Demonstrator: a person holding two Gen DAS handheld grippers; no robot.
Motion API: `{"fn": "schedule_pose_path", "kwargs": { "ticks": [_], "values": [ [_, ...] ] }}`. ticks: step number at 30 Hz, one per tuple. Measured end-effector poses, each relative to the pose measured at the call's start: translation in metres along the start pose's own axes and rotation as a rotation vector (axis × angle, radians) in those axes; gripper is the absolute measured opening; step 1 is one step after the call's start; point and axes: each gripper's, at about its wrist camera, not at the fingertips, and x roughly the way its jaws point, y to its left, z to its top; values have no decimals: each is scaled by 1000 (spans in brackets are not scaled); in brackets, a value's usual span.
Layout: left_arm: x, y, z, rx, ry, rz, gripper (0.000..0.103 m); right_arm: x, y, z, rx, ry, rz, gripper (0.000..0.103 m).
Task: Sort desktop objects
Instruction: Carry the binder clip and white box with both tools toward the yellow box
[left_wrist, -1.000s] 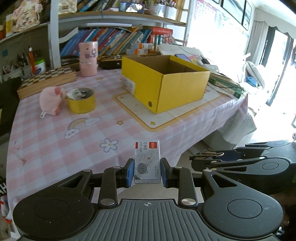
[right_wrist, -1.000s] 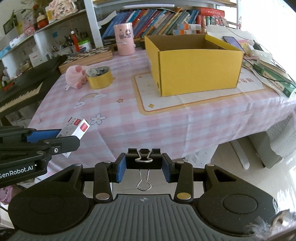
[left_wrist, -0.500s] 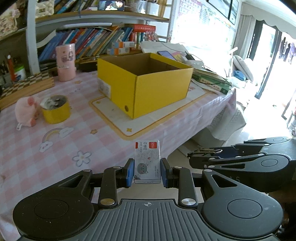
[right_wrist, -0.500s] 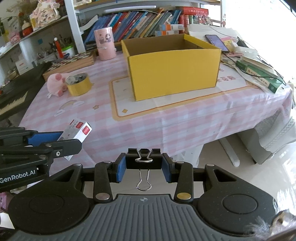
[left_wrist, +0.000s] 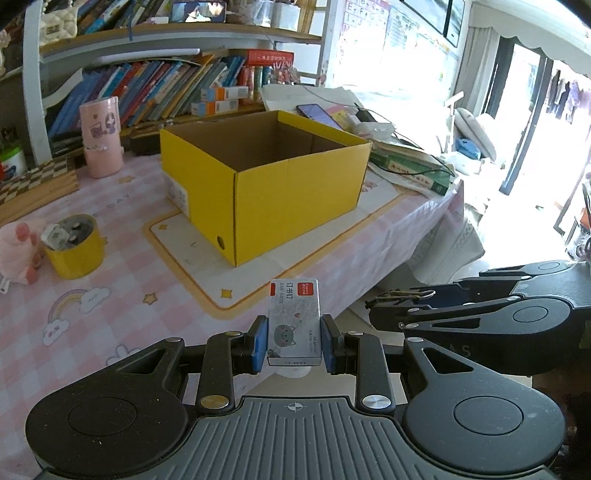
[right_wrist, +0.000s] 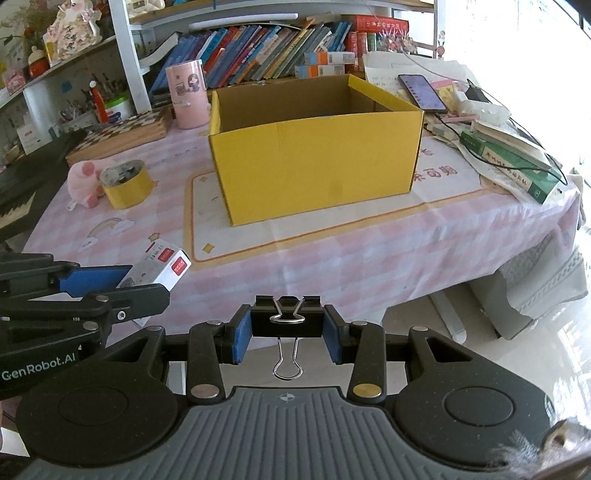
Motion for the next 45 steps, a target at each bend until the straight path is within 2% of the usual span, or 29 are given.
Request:
{"fn": "schedule_pose_path", "kwargs": {
  "ticks": [14,20,29,38,42,45],
  "values": [
    [34,-12,31,19,4,6,28,26,-34,33,-8,8,18,38],
    [42,-23,45,44,-14,24,28,31,-48,47,-21,-18,32,38],
    [48,-38,69,65,-102,68,28,34,-66,75,-115,-93,47,38],
    [50,-45,110,30,-245,127,28,31,-98,127,-169,-212,85,38],
    [61,-39,130,4,-269,172,28,39,-109,155,-200,-241,105,38],
    [74,-33,141,-17,-258,214,28,51,-113,171,-228,-249,122,38]
  ]
}}
